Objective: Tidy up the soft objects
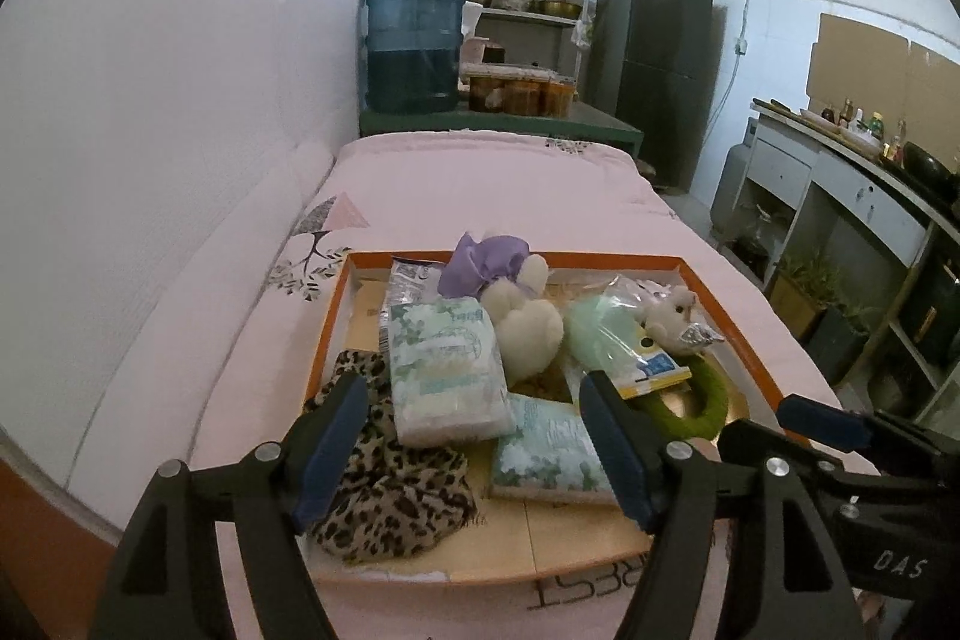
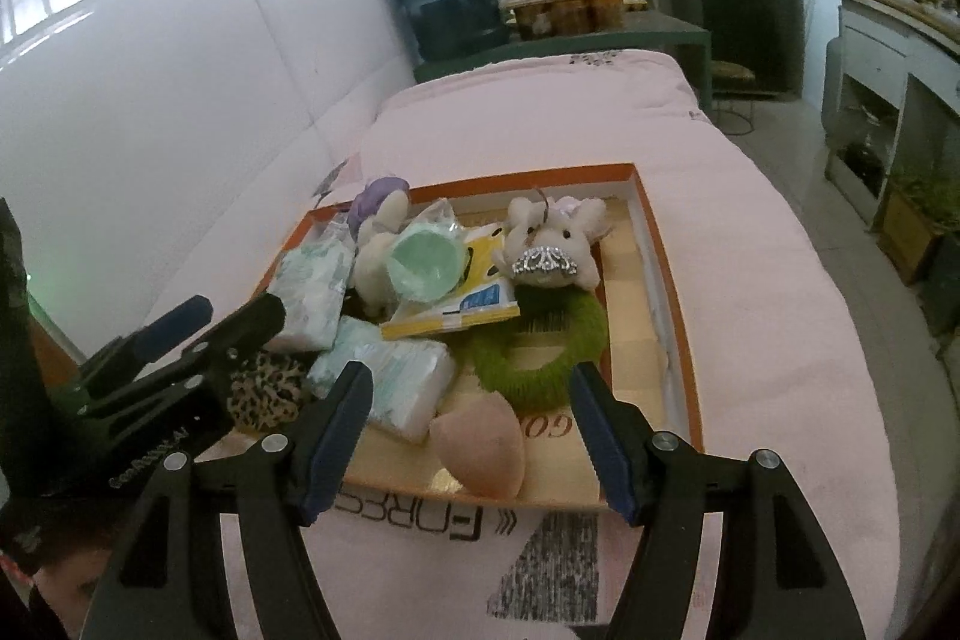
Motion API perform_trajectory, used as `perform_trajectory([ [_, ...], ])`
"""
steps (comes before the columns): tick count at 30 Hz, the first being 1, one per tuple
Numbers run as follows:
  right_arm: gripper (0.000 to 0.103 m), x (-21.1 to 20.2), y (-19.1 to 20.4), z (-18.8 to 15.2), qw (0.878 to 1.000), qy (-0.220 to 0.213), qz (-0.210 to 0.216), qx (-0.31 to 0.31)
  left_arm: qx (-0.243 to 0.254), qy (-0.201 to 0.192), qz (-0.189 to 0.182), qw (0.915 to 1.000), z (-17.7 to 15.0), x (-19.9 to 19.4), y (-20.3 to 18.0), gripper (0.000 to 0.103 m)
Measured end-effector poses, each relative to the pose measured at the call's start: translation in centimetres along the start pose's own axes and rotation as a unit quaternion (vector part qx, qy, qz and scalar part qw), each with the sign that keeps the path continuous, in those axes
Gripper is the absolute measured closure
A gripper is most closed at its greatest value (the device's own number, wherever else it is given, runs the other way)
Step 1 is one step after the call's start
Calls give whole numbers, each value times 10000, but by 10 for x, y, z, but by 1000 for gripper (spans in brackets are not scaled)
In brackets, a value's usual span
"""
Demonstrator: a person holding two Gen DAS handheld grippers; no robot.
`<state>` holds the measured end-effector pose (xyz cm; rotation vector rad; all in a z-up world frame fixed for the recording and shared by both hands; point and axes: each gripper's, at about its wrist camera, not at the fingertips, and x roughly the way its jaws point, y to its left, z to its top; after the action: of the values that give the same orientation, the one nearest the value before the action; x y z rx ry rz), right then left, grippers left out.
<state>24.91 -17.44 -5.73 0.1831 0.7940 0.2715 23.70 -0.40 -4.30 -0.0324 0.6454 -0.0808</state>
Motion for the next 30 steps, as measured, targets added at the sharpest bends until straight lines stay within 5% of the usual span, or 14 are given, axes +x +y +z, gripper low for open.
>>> perform_trajectory([
  [24,33,-73,26,-31,9988,-376,-310,-104,-269,-248,619,9974,-24,-97,2,36],
  [30,33,-102,38,-46,9971,-538,-497,-201,-211,-387,437,9981,-32,-127,0,36],
])
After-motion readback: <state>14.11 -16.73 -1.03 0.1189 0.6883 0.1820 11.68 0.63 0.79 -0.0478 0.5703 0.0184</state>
